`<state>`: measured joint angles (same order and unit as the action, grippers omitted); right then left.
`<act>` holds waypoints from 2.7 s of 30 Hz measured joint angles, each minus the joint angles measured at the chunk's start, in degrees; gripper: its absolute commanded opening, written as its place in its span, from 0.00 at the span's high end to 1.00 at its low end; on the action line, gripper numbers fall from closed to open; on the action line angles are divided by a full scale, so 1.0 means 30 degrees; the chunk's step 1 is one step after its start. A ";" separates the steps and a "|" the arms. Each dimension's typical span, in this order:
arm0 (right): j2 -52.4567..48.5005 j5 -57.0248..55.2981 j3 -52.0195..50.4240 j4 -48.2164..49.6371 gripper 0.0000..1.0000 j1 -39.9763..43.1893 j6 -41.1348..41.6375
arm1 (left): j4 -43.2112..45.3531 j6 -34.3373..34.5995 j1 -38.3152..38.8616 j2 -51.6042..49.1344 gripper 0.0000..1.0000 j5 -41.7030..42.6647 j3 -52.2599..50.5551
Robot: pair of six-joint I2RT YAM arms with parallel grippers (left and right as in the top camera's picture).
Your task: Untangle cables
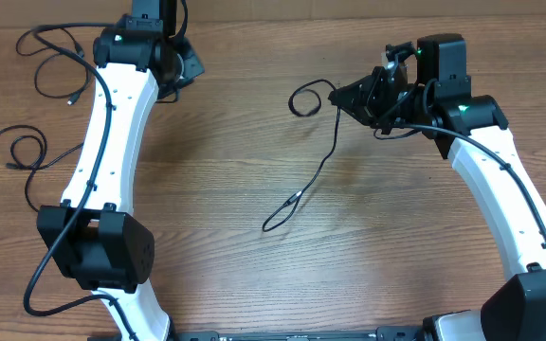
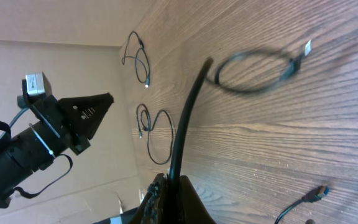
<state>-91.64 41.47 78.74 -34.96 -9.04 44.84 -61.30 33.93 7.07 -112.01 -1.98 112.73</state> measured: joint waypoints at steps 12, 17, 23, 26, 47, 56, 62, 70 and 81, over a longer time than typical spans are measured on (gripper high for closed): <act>0.0000 0.1035 0.0000 0.6105 0.96 0.0000 0.4204 | -0.0131 -0.6375 0.1756 0.0000 0.96 0.9843 -0.0015; 0.0007 0.1865 0.0000 0.7082 0.96 -0.0036 0.6084 | 0.0255 -0.7439 0.3111 0.0000 0.96 1.0535 -0.0044; 0.0007 0.2244 0.0000 0.7577 0.96 -0.0590 0.7490 | 0.1479 -0.7810 0.4320 0.0000 0.96 1.0812 -0.0051; 0.0007 0.2331 0.0000 0.8888 0.96 -0.0998 0.8269 | 0.1938 -0.7817 0.4736 0.0000 0.96 1.0717 -0.0058; 0.0007 0.4233 0.0000 1.2874 0.96 -0.2667 1.3792 | 0.6914 -0.2594 0.5195 0.0000 0.96 0.0896 -0.0146; 0.0007 0.6295 0.0000 1.3442 0.96 -0.2681 1.5132 | 0.8561 -0.0517 0.5136 -0.0022 0.96 -0.1581 -0.0160; 0.0007 0.7628 0.0000 1.3457 0.96 -0.2769 1.5482 | 0.9384 -0.0197 0.5049 -0.0029 0.96 -0.1887 -0.0160; 0.0007 0.8510 0.0000 1.3435 0.96 -0.2769 1.5256 | 0.8648 -0.0124 0.3628 -0.0029 0.96 -0.2441 -0.0160; -0.0015 0.8218 0.0000 0.9296 0.97 -0.2455 1.1533 | 0.4940 -0.0117 0.0554 -0.0036 0.96 -0.2404 -0.0175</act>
<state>-91.68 66.13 78.74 -7.07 -16.40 79.44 -46.48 33.58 8.73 -112.12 -9.19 112.20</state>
